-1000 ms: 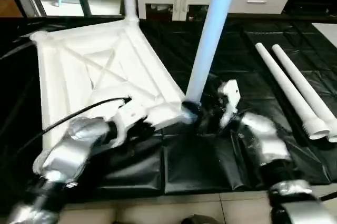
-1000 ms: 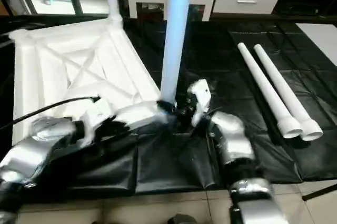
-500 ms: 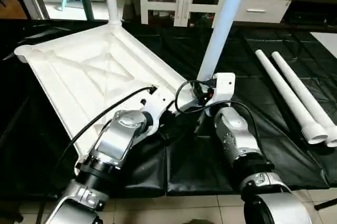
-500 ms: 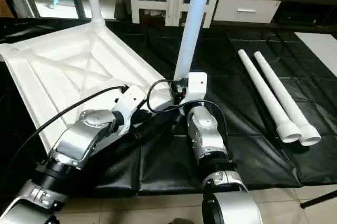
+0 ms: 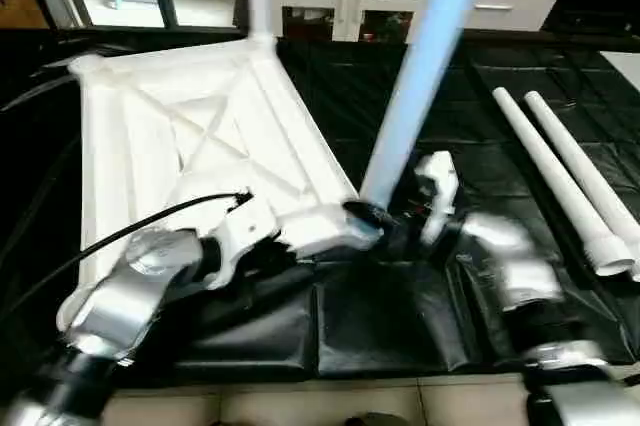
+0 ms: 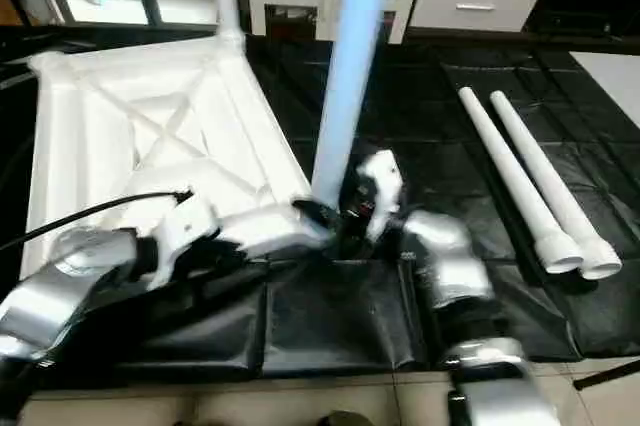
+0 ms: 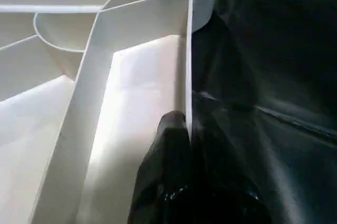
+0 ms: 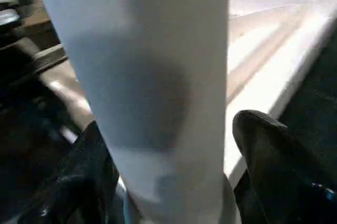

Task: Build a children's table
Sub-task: Rotate leg to tighten

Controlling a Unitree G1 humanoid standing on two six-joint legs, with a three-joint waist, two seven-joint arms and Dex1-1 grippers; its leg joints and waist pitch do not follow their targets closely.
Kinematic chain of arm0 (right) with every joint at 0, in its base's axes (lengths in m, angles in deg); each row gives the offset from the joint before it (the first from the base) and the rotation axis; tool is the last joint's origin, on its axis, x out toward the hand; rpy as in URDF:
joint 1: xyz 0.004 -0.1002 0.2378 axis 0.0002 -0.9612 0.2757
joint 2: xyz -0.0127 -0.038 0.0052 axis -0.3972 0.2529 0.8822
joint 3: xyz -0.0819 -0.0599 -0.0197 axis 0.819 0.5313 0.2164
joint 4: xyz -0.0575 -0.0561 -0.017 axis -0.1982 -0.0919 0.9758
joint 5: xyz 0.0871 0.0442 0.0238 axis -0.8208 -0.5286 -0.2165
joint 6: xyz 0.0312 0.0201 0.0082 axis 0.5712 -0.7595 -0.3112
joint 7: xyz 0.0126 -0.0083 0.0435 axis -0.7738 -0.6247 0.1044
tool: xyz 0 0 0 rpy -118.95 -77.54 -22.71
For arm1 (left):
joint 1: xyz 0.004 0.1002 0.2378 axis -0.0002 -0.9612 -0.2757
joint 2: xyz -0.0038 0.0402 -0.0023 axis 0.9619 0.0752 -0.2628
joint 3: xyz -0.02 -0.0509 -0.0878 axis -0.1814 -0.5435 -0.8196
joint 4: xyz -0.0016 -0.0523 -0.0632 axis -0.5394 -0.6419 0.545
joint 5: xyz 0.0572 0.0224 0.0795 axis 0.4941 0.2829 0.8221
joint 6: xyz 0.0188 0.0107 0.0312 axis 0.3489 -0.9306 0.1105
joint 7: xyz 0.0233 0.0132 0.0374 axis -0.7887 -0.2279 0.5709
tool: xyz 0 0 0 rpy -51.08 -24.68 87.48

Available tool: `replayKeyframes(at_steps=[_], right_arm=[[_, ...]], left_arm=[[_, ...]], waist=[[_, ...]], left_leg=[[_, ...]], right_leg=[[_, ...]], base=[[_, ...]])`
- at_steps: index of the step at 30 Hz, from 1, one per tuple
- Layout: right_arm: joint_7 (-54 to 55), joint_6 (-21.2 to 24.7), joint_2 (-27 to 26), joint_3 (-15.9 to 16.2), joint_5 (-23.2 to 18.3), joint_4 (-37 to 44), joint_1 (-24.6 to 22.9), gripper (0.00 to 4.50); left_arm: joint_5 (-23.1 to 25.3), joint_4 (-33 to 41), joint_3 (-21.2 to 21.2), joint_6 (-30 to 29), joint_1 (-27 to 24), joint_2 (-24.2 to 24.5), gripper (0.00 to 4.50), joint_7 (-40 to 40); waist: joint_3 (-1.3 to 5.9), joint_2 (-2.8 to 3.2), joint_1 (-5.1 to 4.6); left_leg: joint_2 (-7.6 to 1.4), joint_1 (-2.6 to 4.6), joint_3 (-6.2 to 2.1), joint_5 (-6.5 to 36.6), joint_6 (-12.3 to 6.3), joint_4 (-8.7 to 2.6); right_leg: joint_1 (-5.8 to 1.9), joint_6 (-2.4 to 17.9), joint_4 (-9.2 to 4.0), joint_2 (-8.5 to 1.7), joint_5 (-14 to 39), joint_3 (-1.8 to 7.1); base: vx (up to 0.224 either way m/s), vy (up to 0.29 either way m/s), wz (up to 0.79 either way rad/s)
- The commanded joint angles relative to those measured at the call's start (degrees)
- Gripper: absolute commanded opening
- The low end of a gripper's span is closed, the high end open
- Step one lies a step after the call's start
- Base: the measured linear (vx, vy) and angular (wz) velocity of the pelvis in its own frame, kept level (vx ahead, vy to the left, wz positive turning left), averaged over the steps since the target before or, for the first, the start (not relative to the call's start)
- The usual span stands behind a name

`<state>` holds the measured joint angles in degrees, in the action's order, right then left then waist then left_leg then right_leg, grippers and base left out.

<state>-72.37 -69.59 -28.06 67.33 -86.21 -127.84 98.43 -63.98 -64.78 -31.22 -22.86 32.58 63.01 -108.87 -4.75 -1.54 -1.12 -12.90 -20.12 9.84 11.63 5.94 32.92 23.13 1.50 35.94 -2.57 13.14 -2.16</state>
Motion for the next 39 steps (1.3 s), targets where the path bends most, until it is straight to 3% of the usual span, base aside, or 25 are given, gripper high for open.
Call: replayKeyframes(at_steps=[1, 7, 17, 21, 23, 25, 26, 27, 28, 29, 30, 31, 32, 33, 34, 36, 39], right_arm=[[-4.1, -1.2, 2.6, 0.2, -0.8, 0.4, 0.6, 3.45], [-5.4, -0.7, 2.5, 0.4, -0.7, -1.7, 1.1, 3.06], [-4.6, -0.2, 1.3, 0.9, 0.2, -2.4, 0.8, 2.20], [0.5, -1.3, -0.1, 0.9, 2.1, -3.6, 0.3, 2.09], [11.6, -2.7, -2.6, 0.8, 5.8, -6.0, 0.1, 2.07], [22.1, -3.2, -4.8, -0.2, 8.0, -8.4, 0.5, 2.03], [24.3, -3.0, -5.3, -0.5, 8.1, -8.9, 0.5, 2.03], [34.7, -0.7, -8.3, -2.6, 8.2, -10.9, 0.6, 2.01], [38.2, 0.0, -9.5, -3.1, 8.2, -11.6, 0.5, 2.00], [43.8, 1.1, -11.8, -4.2, 7.9, -12.7, 0.4, 2.00], [43.8, 1.1, -11.8, -4.2, 7.9, -12.7, 0.4, 2.00], [48.9, 1.4, -14.7, -5.1, 7.4, -13.9, 0.6, 2.00], [51.1, 1.1, -16.4, -5.1, 7.5, -14.4, 0.7, 2.00], [52.2, 0.8, -17.6, -5.0, 7.5, -14.5, 0.8, 2.00], [52.7, 0.6, -18.1, -5.0, 7.6, -14.6, 0.8, 2.00], [50.1, -0.5, -21.0, -4.2, 6.9, -15.0, 1.9, 2.00], [41.2, -3.0, -19.6, -2.7, 6.3, -13.2, 2.3, 2.00]], left_arm=[[-1.5, -1.2, 2.0, -0.2, -3.0, 1.0, 0.00, -2.8], [-1.2, -1.7, 2.0, 0.4, -2.9, 0.9, 0.00, -2.6], [-1.6, -1.4, 2.3, 0.0, -2.7, 1.0, 0.00, -2.8], [-0.9, -2.0, 2.7, -0.7, -2.0, -0.1, 0.00, -1.5], [0.3, -3.2, 3.4, -2.4, -0.3, -2.6, 0.00, 1.6], [1.1, -4.5, 4.1, -3.7, 1.0, -4.9, 0.00, 3.7], [1.3, -4.8, 4.2, -4.0, 1.3, -5.4, 0.00, 4.2], [2.9, -7.2, 4.9, -7.0, 3.2, -8.5, 0.00, 7.9], [3.5, -8.3, 4.9, -8.6, 4.1, -10.0, 0.00, 9.8], [4.5, -10.9, 4.3, -11.5, 6.1, -13.2, 0.00, 14.3], [4.5, -10.9, 4.3, -11.5, 6.1, -13.2, 0.00, 14.3], [5.2, -13.8, 3.0, -13.3, 8.2, -17.0, 0.00, 19.4], [5.4, -15.2, 2.5, -13.6, 9.4, -19.0, 0.00, 21.5], [5.3, -15.9, 2.2, -13.8, 10.1, -20.2, 0.00, 22.5], [5.2, -16.2, 2.1, -13.9, 10.4, -20.8, 0.00, 23.0], [4.9, -17.1, 2.1, -14.0, 11.8, -23.0, 0.00, 23.5], [5.0, -14.9, 3.3, -10.7, 10.6, -20.9, 0.00, 20.4]], waist=[[2.83, -0.04, -0.22], [2.76, -0.04, -0.21], [3.12, 0.10, -0.14], [3.03, 0.09, -0.13], [2.93, 0.06, -0.23], [2.62, -0.09, -0.48], [2.59, -0.16, -0.54], [2.42, -0.03, -0.70], [2.10, 0.00, -0.82], [2.11, 0.11, -0.71], [2.19, -0.01, -0.81], [2.06, -0.08, -0.76], [1.98, 0.35, -0.74], [1.93, 0.09, -0.60], [2.07, -0.08, -0.47], [2.17, -0.02, -0.29], [2.39, -0.11, -0.35]], left_leg=[[-0.42, -0.23, 0.71, 1.7, -8.21, -2.89], [-0.50, -0.01, 0.78, 2.4, -7.73, -2.89], [-0.45, 0.00, 0.77, 0.6, -8.25, -2.63], [-0.43, -0.02, 0.78, 1.4, -7.61, -2.69], [-0.42, 0.10, 0.80, 2.3, -6.13, -2.78], [-0.25, 0.09, 0.74, 5.8, -3.55, -2.96], [-0.24, 0.11, 0.72, 6.6, -3.13, -2.96], [-0.15, 0.12, 0.72, 7.8, -2.22, -3.03], [-0.05, 0.30, 0.65, 9.7, -1.06, -3.17], [-0.06, 0.41, 0.50, 10.6, -0.59, -3.26], [-0.09, 0.73, 0.59, 11.7, 0.13, -3.19], [0.09, 0.57, 0.47, 13.0, 0.29, -3.29], [0.08, 0.52, 0.42, 13.6, 0.46, -3.32], [0.18, 0.81, 0.41, 14.9, 0.64, -3.35], [0.28, 0.63, 0.28, 15.1, 0.65, -3.47], [0.22, 0.69, 0.24, 15.8, 0.42, -3.57], [0.10, 0.14, 0.03, 15.4, -0.41, -3.73]], right_leg=[[-3.26, 16.6, -3.43, -3.53, -7.7, 2.61], [-3.06, 16.5, -3.69, -3.65, -4.0, 2.66], [-3.23, 17.0, -3.31, -3.61, -6.7, 2.65], [-3.20, 17.0, -3.43, -3.66, -5.2, 2.63], [-3.08, 16.7, -3.73, -3.72, -2.6, 2.69], [-2.86, 15.4, -4.24, -3.70, 3.2, 2.83], [-2.88, 15.0, -4.43, -3.80, 4.7, 2.92], [-2.67, 14.1, -4.65, -3.72, 7.5, 3.01], [-2.34, 13.0, -5.14, -3.71, 11.7, 3.02], [-2.30, 12.4, -5.24, -3.77, 13.5, 2.97], [-1.98, 11.3, -5.44, -3.64, 15.2, 3.07], [-2.01, 10.2, -5.54, -3.54, 16.9, 2.98], [-1.79, 9.8, -5.55, -3.62, 17.3, 3.05], [-1.50, 8.7, -5.97, -3.40, 18.8, 2.96], [-1.66, 7.7, -5.90, -3.35, 19.2, 2.94], [-1.45, 7.3, -5.88, -3.28, 18.0, 2.89], [-1.89, 7.6, -5.71, -3.39, 15.6, 2.84]], base=[[0.000, 0.000, 0.00], [0.000, 0.000, 0.00], [0.000, 0.000, 0.00], [0.000, 0.000, 0.00], [0.000, 0.000, 0.00], [0.000, 0.000, 0.00], [0.000, 0.000, 0.00], [0.000, 0.000, 0.00], [0.000, 0.000, 0.00], [0.000, 0.000, 0.00], [0.000, 0.000, 0.00], [0.000, 0.000, 0.00], [0.000, 0.000, 0.00], [0.000, 0.000, 0.00], [0.000, 0.000, 0.00], [0.000, 0.000, 0.00], [0.000, 0.000, 0.00]])
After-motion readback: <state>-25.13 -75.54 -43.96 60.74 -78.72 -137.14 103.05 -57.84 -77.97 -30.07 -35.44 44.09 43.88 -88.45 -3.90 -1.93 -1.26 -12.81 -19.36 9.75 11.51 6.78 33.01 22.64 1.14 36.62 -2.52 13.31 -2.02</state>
